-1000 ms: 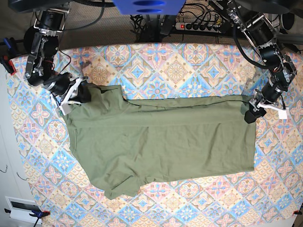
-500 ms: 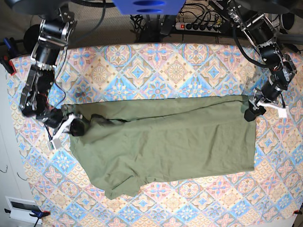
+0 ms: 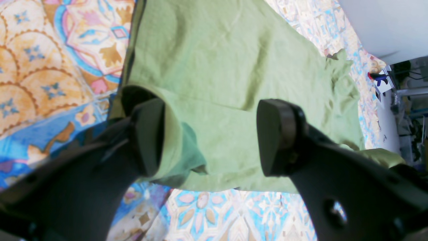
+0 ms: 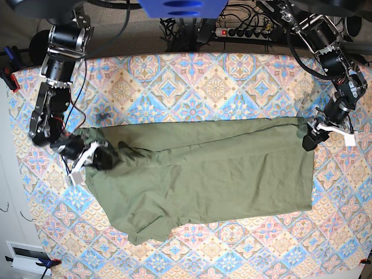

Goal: Layout the t-shirt on the table in an organized manner, then fold the t-shirt properly
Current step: 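Pull the shoulder edge with the right gripper away from the left gripper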

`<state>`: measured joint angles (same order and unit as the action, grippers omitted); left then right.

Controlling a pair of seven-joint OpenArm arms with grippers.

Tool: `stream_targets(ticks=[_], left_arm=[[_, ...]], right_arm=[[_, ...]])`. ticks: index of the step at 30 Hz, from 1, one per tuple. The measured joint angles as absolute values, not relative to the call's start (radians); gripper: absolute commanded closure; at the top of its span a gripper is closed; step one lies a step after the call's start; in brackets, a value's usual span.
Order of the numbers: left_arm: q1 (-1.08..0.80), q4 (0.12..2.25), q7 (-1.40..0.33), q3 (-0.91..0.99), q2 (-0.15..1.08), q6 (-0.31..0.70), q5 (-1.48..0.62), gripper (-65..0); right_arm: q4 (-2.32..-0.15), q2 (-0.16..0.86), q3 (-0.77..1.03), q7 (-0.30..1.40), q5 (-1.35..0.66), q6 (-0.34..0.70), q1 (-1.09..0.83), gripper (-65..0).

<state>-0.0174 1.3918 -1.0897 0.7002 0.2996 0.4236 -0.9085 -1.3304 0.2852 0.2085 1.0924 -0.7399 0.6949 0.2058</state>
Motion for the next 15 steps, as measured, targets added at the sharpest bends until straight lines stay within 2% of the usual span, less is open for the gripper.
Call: stream_targets(ticks=[5,9,15], left_arm=[[-0.029,1.392,-1.089,0.7,0.299,0.424,-0.909,-42.4],[-0.028,1.392,-1.089,0.7,0.298,0.424,-0.908,-42.4],[-0.031,1.392,-1.092,0.7,0.298,0.424,-0.908,-42.4]], right_arm=[[-1.489,0.344,0.215,1.123,-0.723,0.693,0.128,-2.1],[-1.635,0.34,0.214,1.097,-0.788,0.699,0.123,-2.1],[-1.619,0.336,0.211,1.103,-0.812,0.696,0.117,-2.1]])
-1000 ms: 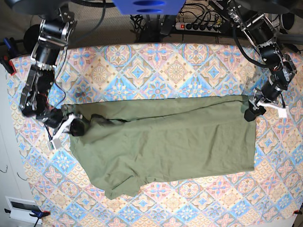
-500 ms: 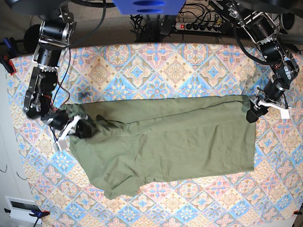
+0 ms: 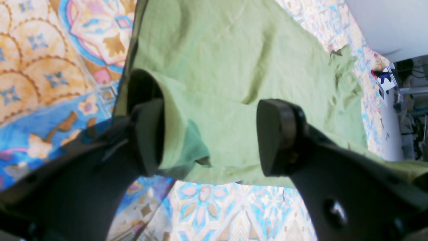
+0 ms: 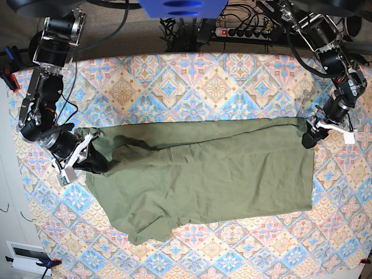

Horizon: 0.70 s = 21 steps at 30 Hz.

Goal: Layout the t-shirt on the table in an organized manner, then fold the t-shirt properly
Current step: 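Pull the shoulder edge with the right gripper away from the left gripper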

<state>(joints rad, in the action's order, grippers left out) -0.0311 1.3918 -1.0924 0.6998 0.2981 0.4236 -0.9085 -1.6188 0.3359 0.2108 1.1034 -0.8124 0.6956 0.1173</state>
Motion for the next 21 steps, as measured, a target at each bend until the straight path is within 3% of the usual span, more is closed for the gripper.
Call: stream_targets(ticks=[12,18,21], left_arm=[[-0.033,1.392,-1.092,0.7,0.299,0.424,-0.908,-42.4],[-0.033,1.392,-1.093,0.7,0.299,0.424,-0.909,-42.4],[-0.041,1.393,-1.092,0.697,0.299,0.425,-0.913,-42.4]], right_arm=[[-1.452,0.332,0.21,1.096,-0.605,0.696,0.117,-3.2],[-1.394,0.328,0.212,1.087,-0.486,0.695,0.112,-20.6],[-1.396,0.302,0.249,1.023,-0.471,0.696,0.114,-23.2]])
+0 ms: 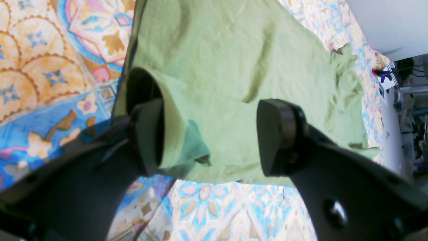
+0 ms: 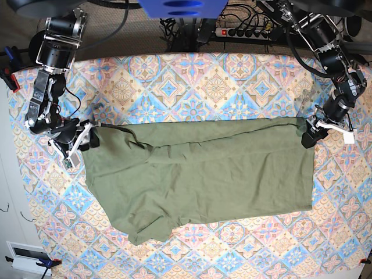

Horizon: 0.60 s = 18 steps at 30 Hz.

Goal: Layout the t-shirt on the table in an organized manner, then fold the t-shirt properly
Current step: 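Pull the shoulder edge with the right gripper away from the left gripper, then hold the collar edge with both grippers and lift it slightly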

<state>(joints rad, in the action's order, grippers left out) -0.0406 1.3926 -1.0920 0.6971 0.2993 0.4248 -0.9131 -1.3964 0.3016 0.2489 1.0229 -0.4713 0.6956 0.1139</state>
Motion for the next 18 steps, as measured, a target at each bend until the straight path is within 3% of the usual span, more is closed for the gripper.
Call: stream_targets(ticks=[14,18], left_arm=[[-0.215,1.562,-1.095,0.58,0.392,0.435,-0.918,-42.9],[-0.216,1.562,-1.194,0.58,0.393,0.435,-0.917,-42.9]], right_arm=[[-1.464,0.3,0.315,1.096,-0.467,0.698,0.052,-23.7],[-1.404,0.3,0.331,1.091,-0.471,0.696,0.06,-23.3]])
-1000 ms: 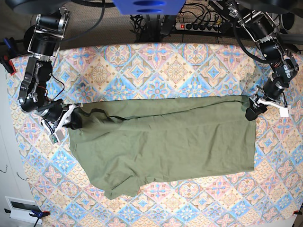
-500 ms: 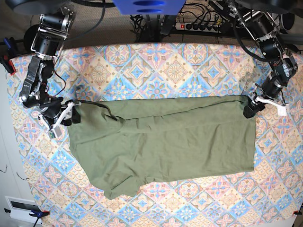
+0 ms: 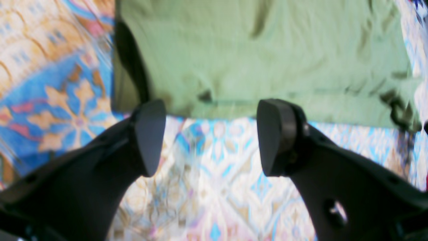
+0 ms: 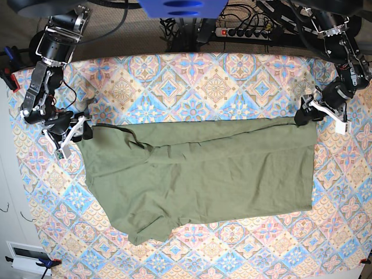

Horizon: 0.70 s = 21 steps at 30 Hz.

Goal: Layout the t-shirt on the table in an organized manner, then fold the t-shirt properly
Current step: 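Hold the collar edge with both grippers and lift it slightly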

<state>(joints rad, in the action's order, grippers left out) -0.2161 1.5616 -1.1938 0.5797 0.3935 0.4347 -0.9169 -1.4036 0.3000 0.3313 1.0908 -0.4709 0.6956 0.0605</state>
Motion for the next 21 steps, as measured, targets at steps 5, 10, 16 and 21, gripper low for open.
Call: stream_targets(ticks=[5,10,16,21], left_arm=[[-0.217,1.561,-1.203,0.585,0.366,0.434,-0.915,-42.9],[-0.208,1.56,-1.196,0.592,0.33,0.431,-0.916,-42.7],[-0.208,1.549,-1.201,0.657,0.262,0.431,-0.912,-42.9],[-0.164,1.409,-1.201,0.701,0.238,0.425,-0.909,-42.9]], right_arm=[[-1.334,0.271,0.489,1.156,-0.535,0.695,0.058,-23.2],[-1.327,0.276,0.498,1.165,-0.536,0.692,0.053,-23.6],[-1.329,0.271,0.497,1.158,-0.545,0.695,0.057,-23.6],[-1.329,0.269,0.498,1.163,-0.548,0.695,0.054,-23.6]])
